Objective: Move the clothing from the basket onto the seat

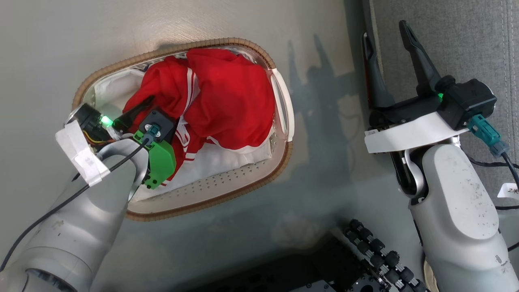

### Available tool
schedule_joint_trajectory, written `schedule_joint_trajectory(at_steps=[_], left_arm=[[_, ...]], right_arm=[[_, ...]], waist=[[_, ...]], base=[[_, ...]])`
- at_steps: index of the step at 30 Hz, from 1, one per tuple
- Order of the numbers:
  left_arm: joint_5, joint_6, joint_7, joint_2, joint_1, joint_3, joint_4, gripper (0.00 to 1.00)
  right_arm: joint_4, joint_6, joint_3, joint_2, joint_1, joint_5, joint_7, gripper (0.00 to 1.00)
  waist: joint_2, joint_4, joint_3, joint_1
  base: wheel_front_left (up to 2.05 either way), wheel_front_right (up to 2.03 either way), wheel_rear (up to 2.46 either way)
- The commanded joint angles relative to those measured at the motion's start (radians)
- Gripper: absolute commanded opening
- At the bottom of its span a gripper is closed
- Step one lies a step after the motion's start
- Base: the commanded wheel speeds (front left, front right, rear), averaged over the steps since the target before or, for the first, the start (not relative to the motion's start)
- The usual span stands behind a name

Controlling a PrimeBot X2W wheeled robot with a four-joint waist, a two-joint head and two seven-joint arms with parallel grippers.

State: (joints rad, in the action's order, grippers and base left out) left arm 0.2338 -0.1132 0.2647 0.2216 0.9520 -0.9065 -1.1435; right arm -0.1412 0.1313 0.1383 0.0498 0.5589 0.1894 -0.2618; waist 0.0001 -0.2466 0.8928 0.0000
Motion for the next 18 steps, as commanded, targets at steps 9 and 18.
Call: schedule_joint_trajectory(at_steps=[9,18], left_arm=[[-0.037,0.001,-0.001,-0.019,0.054,-0.044,-0.085,0.87],[0.028,-0.011,-0.001,-0.049,0.044,-0.016,-0.113,0.0]], right_arm=[[0.007,-0.001,0.022,0.003,-0.007,0.019,-0.005,1.0],[0.0,-0.001,0.025,0.003,-0.003,0.025,-0.005,1.0]], waist=[[-0.0001,-0.015,0.019,0.0],[-0.0001,-0.005,-0.006,0.0]], base=[[0.0,0.0,0.0],[0.0,0.0,0.0]])
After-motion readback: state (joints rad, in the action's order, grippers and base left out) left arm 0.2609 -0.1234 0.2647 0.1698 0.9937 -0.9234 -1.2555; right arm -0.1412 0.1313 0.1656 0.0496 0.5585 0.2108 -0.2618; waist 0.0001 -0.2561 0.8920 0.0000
